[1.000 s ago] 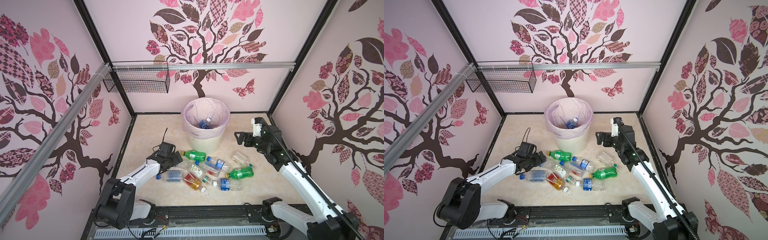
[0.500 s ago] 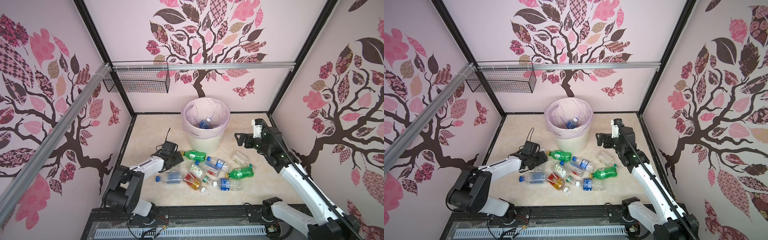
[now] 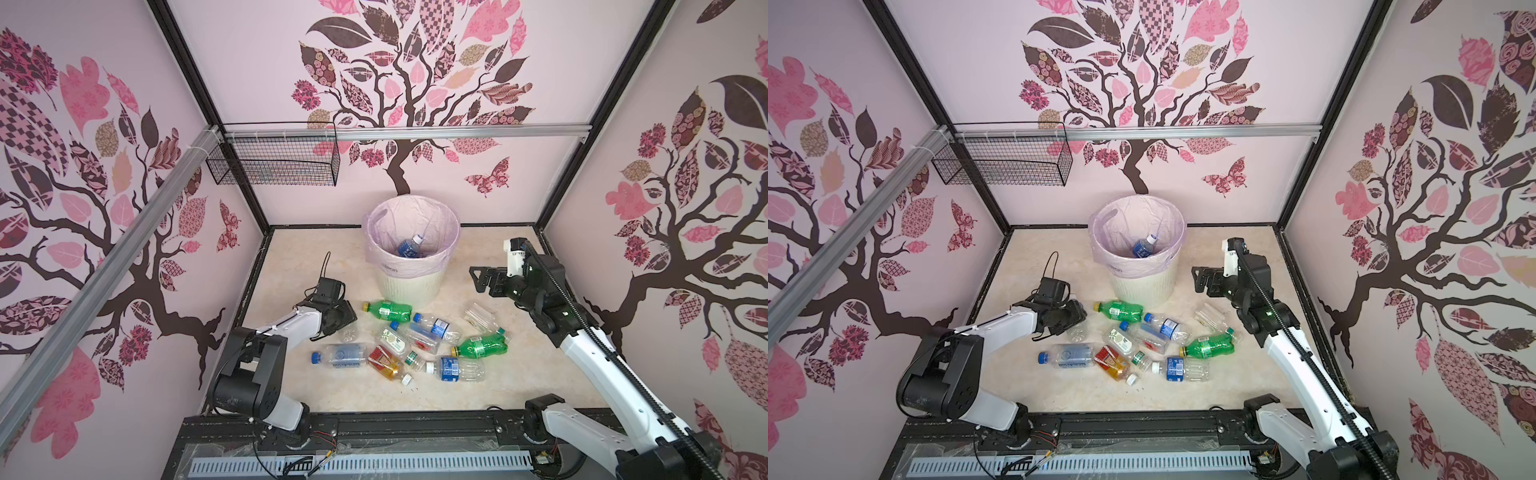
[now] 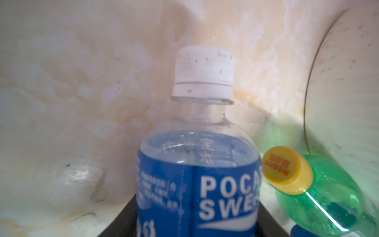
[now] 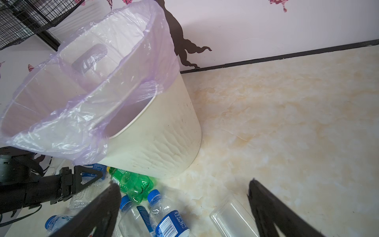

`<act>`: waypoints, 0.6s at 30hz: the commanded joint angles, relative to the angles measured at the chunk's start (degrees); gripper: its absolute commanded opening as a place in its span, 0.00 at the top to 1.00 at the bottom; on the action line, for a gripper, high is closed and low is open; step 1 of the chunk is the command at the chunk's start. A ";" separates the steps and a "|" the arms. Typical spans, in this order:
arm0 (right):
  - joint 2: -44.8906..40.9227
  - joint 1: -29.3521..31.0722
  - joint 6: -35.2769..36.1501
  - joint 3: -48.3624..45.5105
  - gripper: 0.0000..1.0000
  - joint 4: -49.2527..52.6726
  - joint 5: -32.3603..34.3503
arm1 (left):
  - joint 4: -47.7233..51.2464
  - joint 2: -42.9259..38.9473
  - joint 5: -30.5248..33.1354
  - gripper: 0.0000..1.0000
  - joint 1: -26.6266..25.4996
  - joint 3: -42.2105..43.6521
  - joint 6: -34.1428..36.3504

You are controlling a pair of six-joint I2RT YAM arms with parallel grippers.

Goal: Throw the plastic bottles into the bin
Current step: 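Close the left gripper on the blue-labelled Pocari Sweat bottle, then lift the Pocari Sweat bottle with the left gripper and carry it over the bin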

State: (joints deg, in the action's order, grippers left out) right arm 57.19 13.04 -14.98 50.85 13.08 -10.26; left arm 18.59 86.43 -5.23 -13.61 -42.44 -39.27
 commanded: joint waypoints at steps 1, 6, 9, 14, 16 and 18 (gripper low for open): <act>-0.77 -0.29 -0.03 -0.61 0.01 0.06 -0.20 | 3.25 -2.96 0.59 0.41 0.64 -3.22 4.21; 0.33 -0.29 -0.12 -1.35 0.01 -0.13 -0.59 | 9.04 -6.75 4.32 0.41 0.82 -7.09 8.97; 0.38 -0.29 -0.46 -1.93 0.01 -0.42 -0.99 | 11.33 -9.81 6.03 0.41 0.86 -8.90 10.91; 0.48 -0.29 -0.30 -2.21 0.01 0.01 -1.06 | 16.88 -14.47 7.86 0.43 0.86 -12.69 14.75; 0.56 -0.29 -0.32 -2.47 0.01 0.04 -1.21 | 19.18 -16.69 8.98 0.43 0.92 -14.42 17.04; 0.64 -0.29 -0.58 -2.67 0.01 -0.03 -1.54 | 20.17 -19.25 9.36 0.43 0.89 -15.42 18.97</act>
State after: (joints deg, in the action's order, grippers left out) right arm 57.43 13.04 -15.20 48.66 12.99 -10.92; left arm 34.81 70.28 2.02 -12.99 -54.74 -24.84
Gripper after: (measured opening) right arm 0.988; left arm 0.577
